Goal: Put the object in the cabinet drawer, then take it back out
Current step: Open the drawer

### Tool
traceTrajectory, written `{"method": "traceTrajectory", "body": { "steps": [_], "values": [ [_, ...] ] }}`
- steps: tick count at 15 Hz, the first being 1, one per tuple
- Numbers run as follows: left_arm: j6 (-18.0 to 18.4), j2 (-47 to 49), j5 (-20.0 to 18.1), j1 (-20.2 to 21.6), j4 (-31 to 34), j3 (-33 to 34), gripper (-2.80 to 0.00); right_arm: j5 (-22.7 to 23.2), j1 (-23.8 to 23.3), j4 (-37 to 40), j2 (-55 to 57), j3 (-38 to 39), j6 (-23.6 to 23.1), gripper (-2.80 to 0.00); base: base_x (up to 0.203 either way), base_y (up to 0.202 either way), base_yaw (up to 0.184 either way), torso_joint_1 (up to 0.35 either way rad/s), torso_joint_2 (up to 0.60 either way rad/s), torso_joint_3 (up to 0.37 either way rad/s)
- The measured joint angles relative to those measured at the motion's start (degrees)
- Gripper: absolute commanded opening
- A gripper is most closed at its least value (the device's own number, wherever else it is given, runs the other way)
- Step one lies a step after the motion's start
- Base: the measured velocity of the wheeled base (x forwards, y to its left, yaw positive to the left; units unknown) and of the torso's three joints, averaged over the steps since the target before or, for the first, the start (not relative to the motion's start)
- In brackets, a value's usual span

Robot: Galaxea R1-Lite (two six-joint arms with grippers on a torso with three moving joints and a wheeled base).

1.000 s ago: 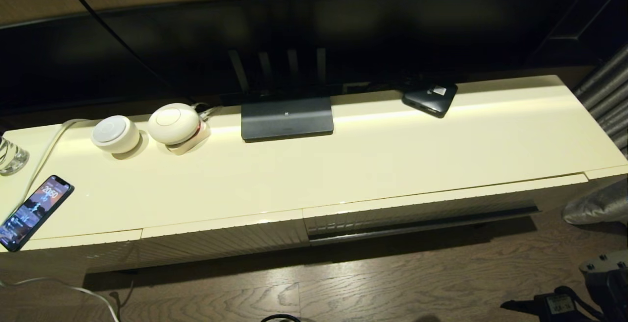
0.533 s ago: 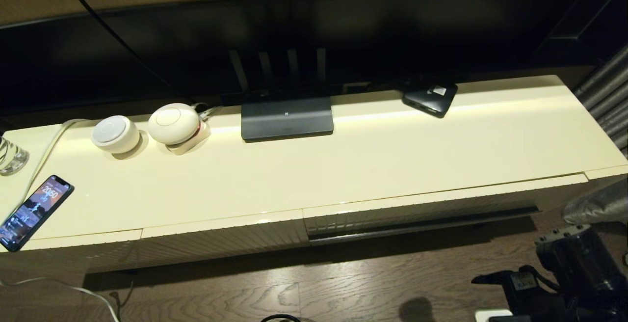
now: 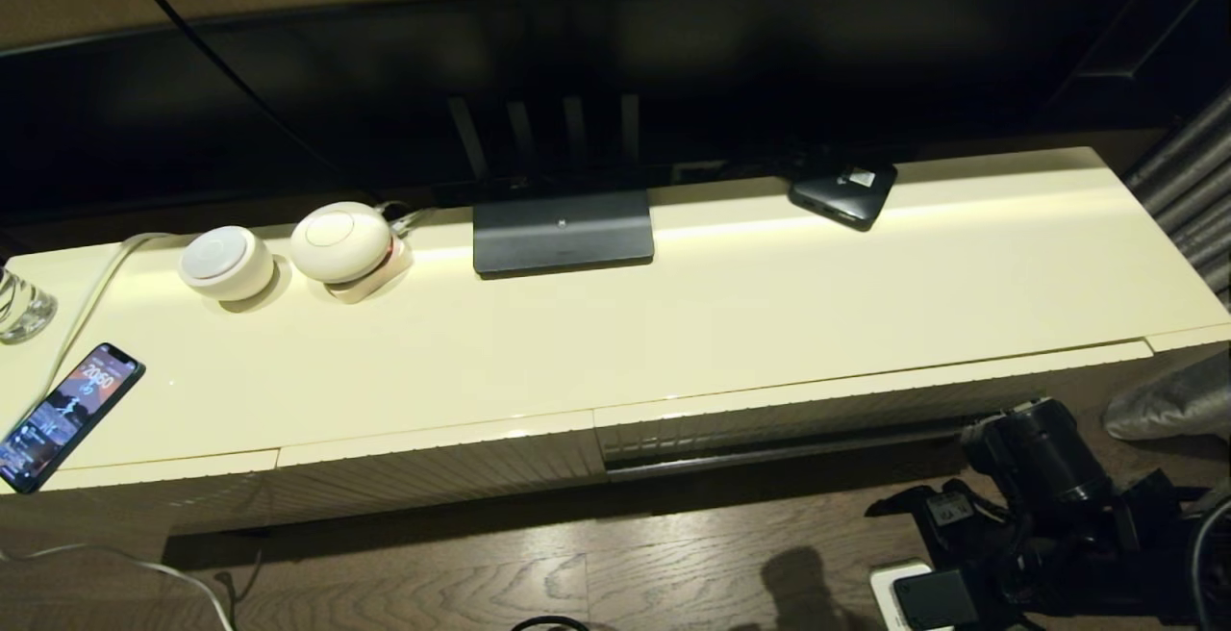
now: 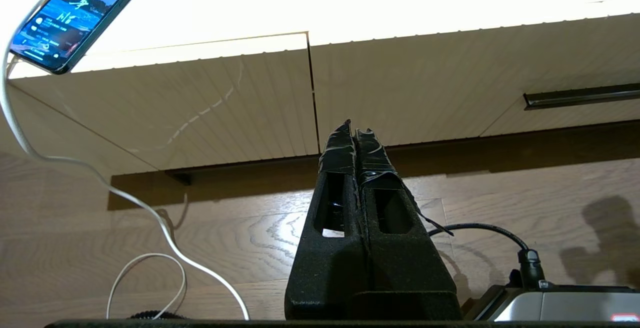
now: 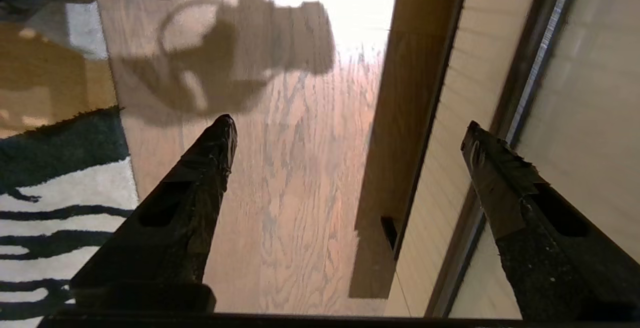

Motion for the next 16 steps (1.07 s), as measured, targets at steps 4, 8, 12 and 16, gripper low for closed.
{"method": "traceTrajectory", "body": {
  "steps": [4,8,12,16],
  "values": [
    [0.0,0.0,0.0,0.0,0.04,0.0,-2.8,-0.05,0.06,-2.64,3.51,-1.0,-0.07,0.0,0.0,0.0,0.0,0.0,0.0,0.0],
    [-0.02,0.0,0.0,0.0,0.05,0.0,-2.8,-0.13,-0.17,-8.06,6.94,-1.24,-0.97,0.0,0.0,0.0,0.0,0.0,0.0,0.0],
    [0.02,0.0,-0.02,0.0,0.06,0.0,-2.8,-0.33,-1.71,-9.78,9.04,-2.71,-2.12,0.0,0.0,0.0,0.0,0.0,0.0,0.0],
    [-0.01,0.0,0.01,0.0,0.01,0.0,-2.8,-0.74,-3.64,-9.8,10.97,-4.91,-2.1,0.0,0.0,0.0,0.0,0.0,0.0,0.0]
  ]
}}
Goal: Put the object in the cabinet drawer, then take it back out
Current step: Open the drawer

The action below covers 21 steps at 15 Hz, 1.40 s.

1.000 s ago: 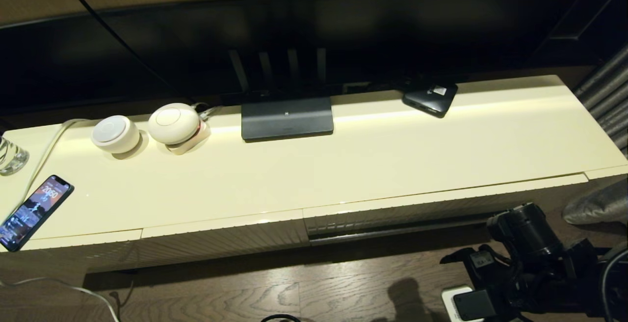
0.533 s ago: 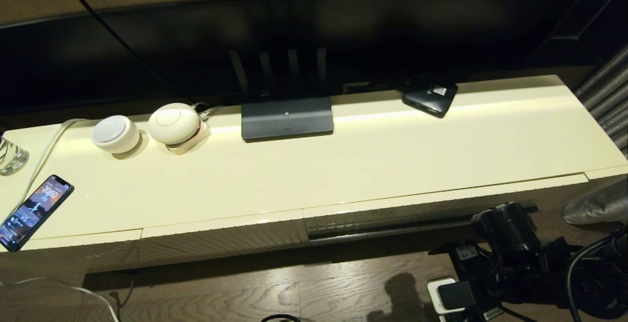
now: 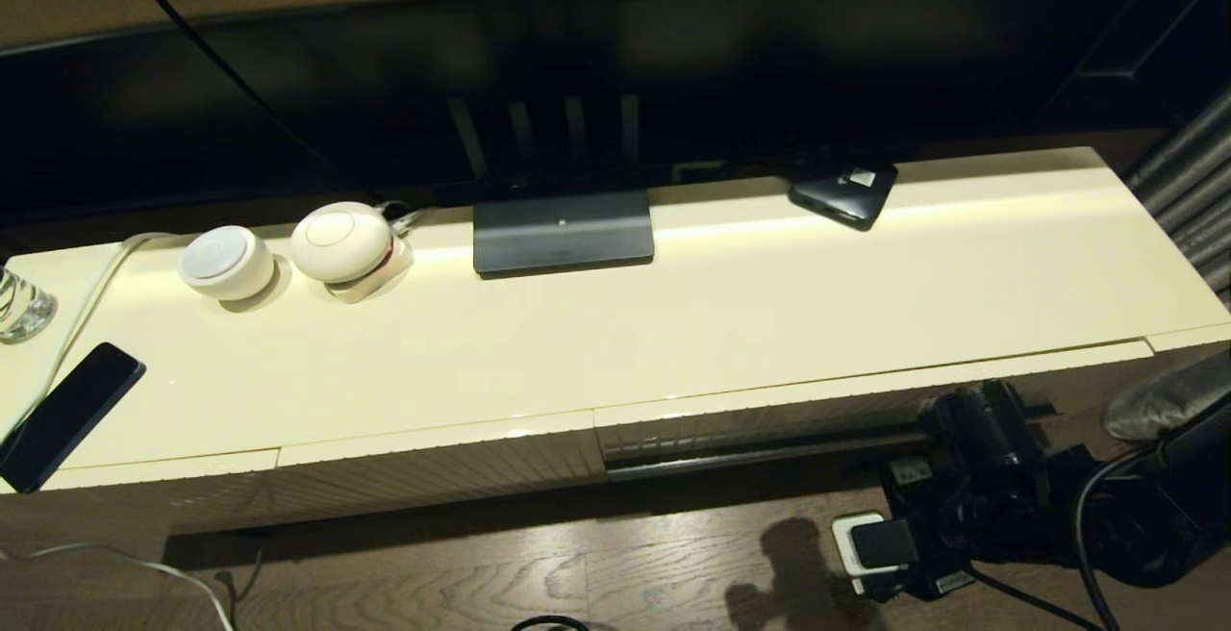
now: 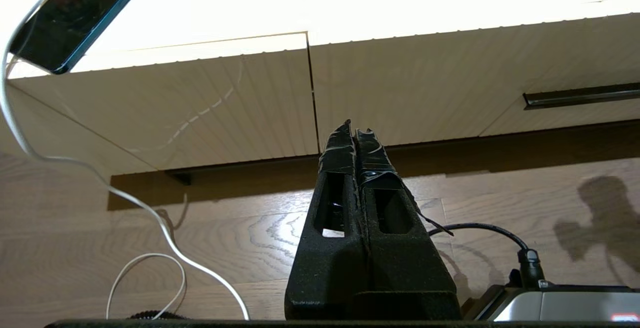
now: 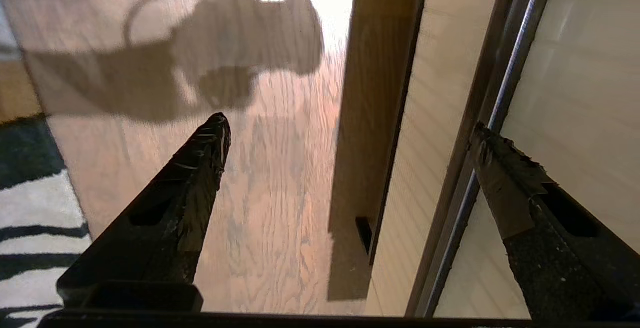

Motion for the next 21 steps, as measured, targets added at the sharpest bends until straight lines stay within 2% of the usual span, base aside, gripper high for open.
{"method": "traceTrajectory", "body": {
  "steps": [8,13,21],
  "values": [
    [0.03,0.0,-0.01,0.0,-0.02,0.0,-2.8,-0.44,-2.58,-0.06,3.96,-3.94,0.07,0.0,0.0,0.0,0.0,0.0,0.0,0.0],
    [-0.01,0.0,-0.01,0.0,-0.01,0.0,-2.8,-0.44,-3.9,-3.12,6.5,-5.32,0.18,0.0,0.0,0.0,0.0,0.0,0.0,0.0],
    [-0.01,0.0,0.01,0.0,-0.05,0.0,-2.8,-0.43,-4.18,-5.73,9.85,-8.71,0.54,0.0,0.0,0.0,0.0,0.0,0.0,0.0]
  ]
}}
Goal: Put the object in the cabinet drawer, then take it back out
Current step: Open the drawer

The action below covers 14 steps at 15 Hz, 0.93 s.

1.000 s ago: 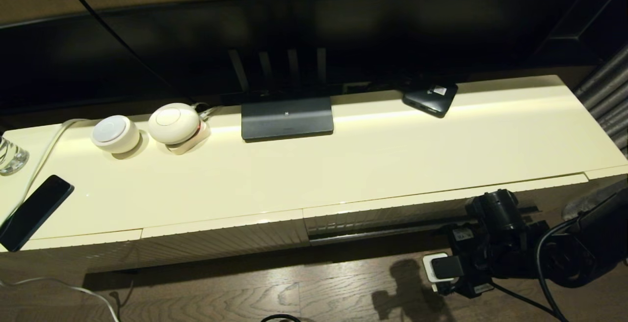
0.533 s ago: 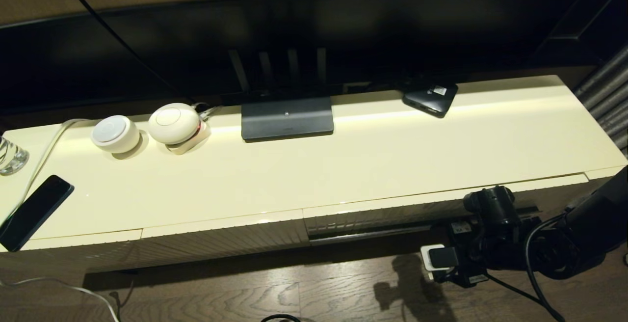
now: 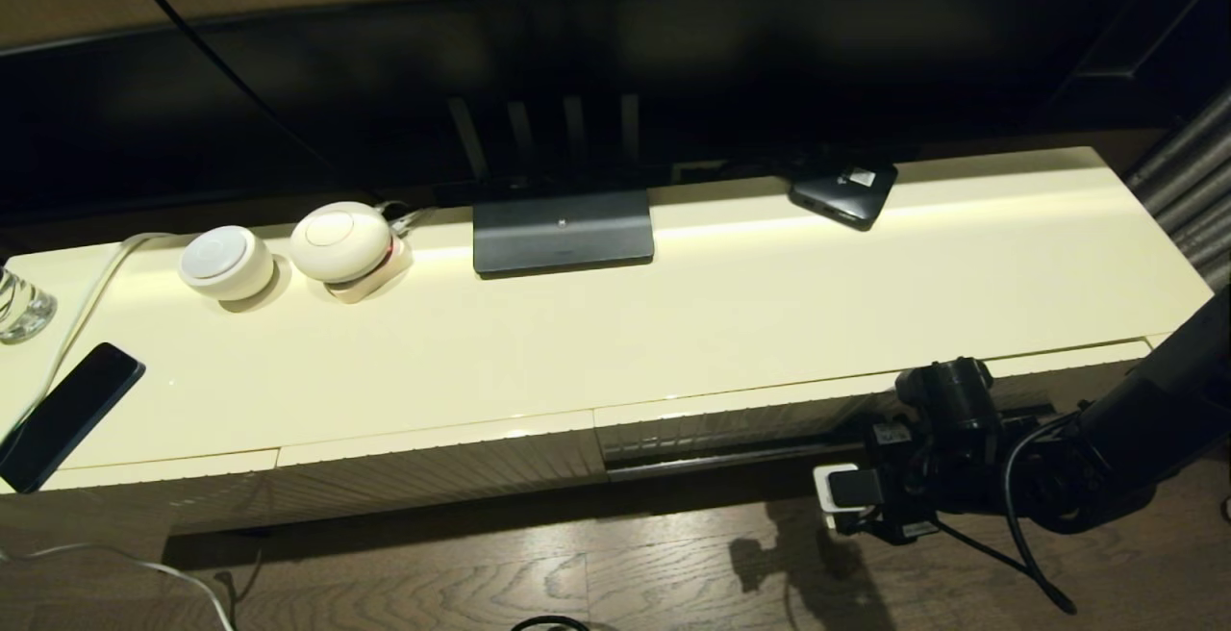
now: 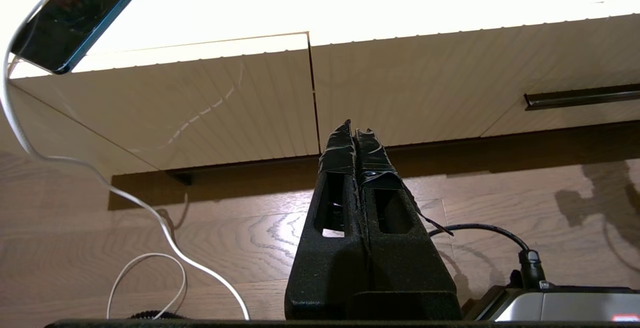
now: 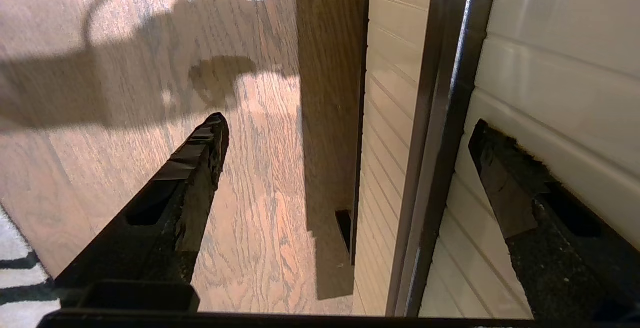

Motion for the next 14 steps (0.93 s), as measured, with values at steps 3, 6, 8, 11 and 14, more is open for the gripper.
{"method": "traceTrajectory", "body": {
  "steps": [3,6,8,11,14],
  "values": [
    [0.02,0.0,-0.02,0.0,0.02,0.0,-2.8,0.03,0.0,-0.59,0.95,-0.5,-0.01,0.0,0.0,0.0,0.0,0.0,0.0,0.0],
    [0.02,0.0,-0.05,0.0,0.02,0.0,-2.8,0.01,0.0,-0.92,1.43,-0.25,0.01,0.0,0.0,0.0,0.0,0.0,0.0,0.0],
    [0.04,0.0,-0.03,0.0,0.02,0.0,-2.8,0.03,0.0,-0.94,1.81,0.25,0.07,0.0,0.0,0.0,0.0,0.0,0.0,0.0],
    [0.02,0.0,-0.02,0.0,0.02,0.0,-2.8,0.25,0.06,-1.0,1.95,1.16,0.06,0.0,0.0,0.0,0.0,0.0,0.0,0.0],
    [0.02,0.0,-0.02,0.0,0.05,0.0,-2.8,0.43,0.13,-1.17,1.56,2.88,0.03,0.0,0.0,0.0,0.0,0.0,0.0,0.0]
  ]
}}
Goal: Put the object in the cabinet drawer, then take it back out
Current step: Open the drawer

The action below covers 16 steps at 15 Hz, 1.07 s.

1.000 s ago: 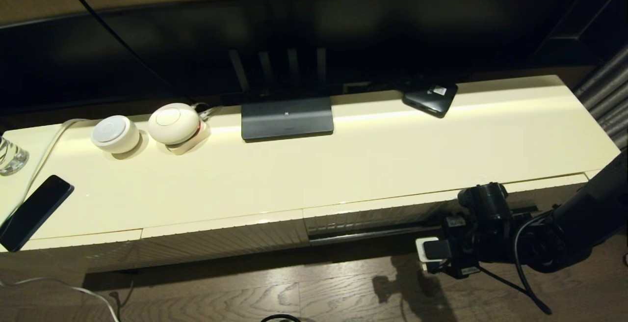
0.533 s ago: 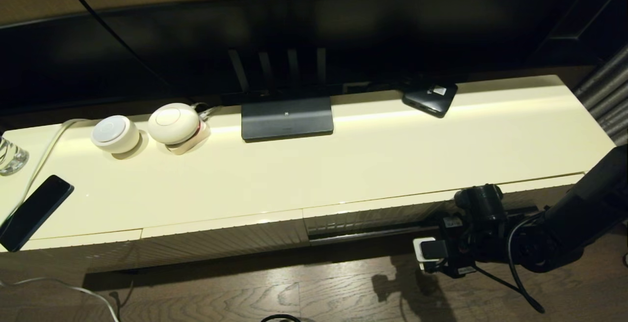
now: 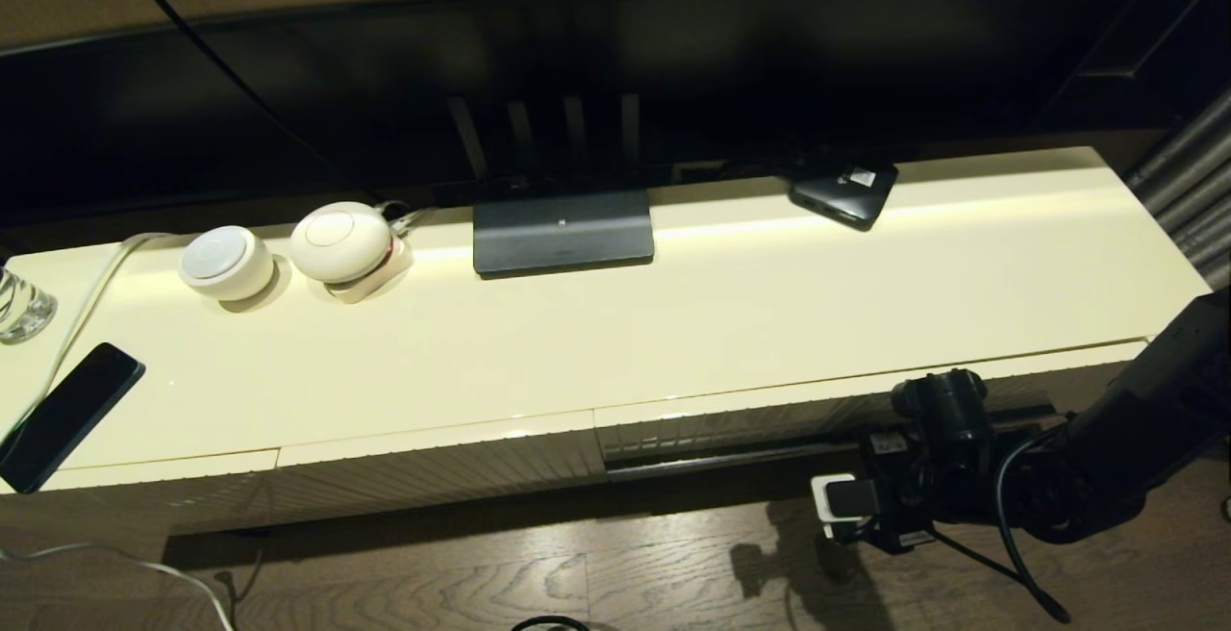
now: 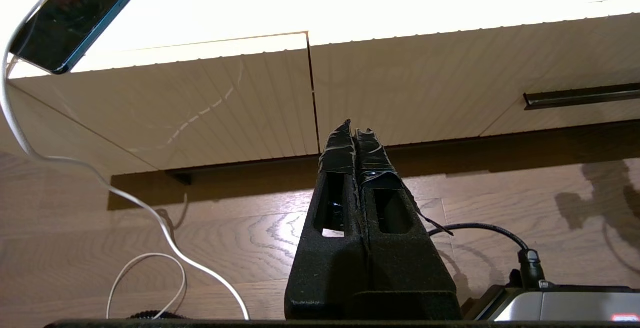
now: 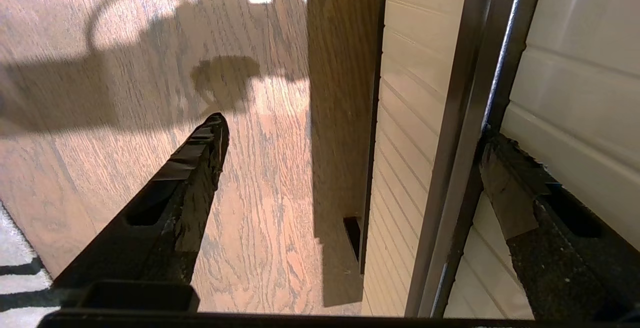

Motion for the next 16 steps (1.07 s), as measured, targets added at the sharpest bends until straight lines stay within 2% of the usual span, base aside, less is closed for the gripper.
{"method": "traceTrajectory", "body": {
  "steps": [6,10,16],
  "values": [
    [0.0,0.0,-0.01,0.0,0.02,0.0,-2.8,0.41,0.59,-1.9,-0.81,4.37,-0.57,0.0,0.0,0.0,0.0,0.0,0.0,0.0],
    [0.0,0.0,0.02,0.0,0.02,0.0,-2.8,0.84,1.22,-0.55,-0.94,8.03,-2.09,0.0,0.0,0.0,0.0,0.0,0.0,0.0],
    [0.0,0.0,0.0,0.0,0.0,0.0,-2.8,0.92,1.18,-1.13,-2.14,9.02,-2.09,0.0,0.0,0.0,0.0,0.0,0.0,0.0]
  ]
}}
